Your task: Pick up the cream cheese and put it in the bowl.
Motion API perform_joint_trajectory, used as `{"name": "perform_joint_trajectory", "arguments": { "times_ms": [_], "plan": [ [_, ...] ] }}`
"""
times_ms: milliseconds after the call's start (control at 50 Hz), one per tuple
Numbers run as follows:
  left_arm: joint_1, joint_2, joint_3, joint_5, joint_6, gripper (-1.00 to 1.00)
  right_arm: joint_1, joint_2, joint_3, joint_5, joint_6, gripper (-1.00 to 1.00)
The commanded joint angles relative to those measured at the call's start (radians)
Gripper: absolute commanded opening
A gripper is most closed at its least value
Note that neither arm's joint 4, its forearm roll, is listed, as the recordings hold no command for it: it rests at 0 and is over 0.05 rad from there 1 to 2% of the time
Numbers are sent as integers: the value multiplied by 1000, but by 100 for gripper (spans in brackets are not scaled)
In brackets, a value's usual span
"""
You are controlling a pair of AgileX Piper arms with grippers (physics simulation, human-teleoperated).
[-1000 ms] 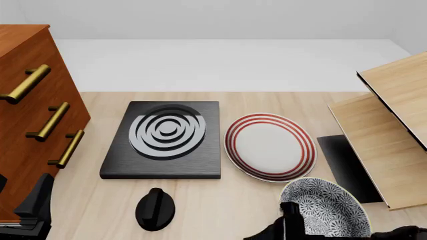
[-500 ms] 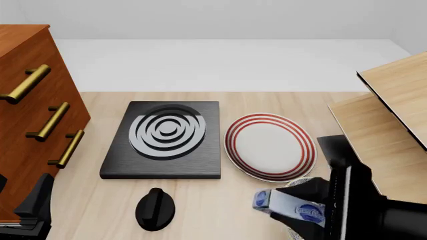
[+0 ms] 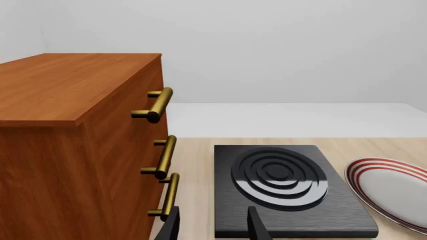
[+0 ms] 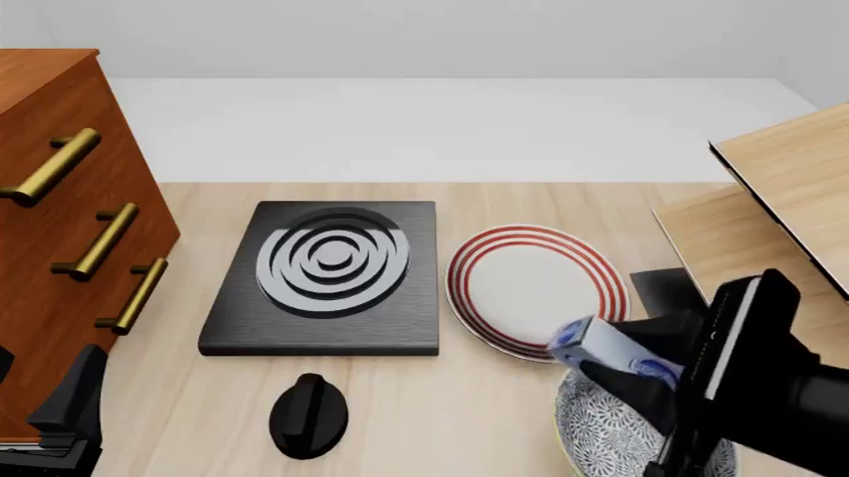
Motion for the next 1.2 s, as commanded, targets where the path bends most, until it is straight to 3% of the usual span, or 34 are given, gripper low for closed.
{"name": "perform_joint_trajectory", "arguments": {
  "times_ms": [20,660,1200],
  "plan": [
    [0,0,0,0,0,100,-84,8,40,-53,57,-100],
    [0,0,0,0,0,100,-195,31,196,-188,142,-100],
    [0,0,0,0,0,100,-251,119,288,-334,174,-100]
  ]
}}
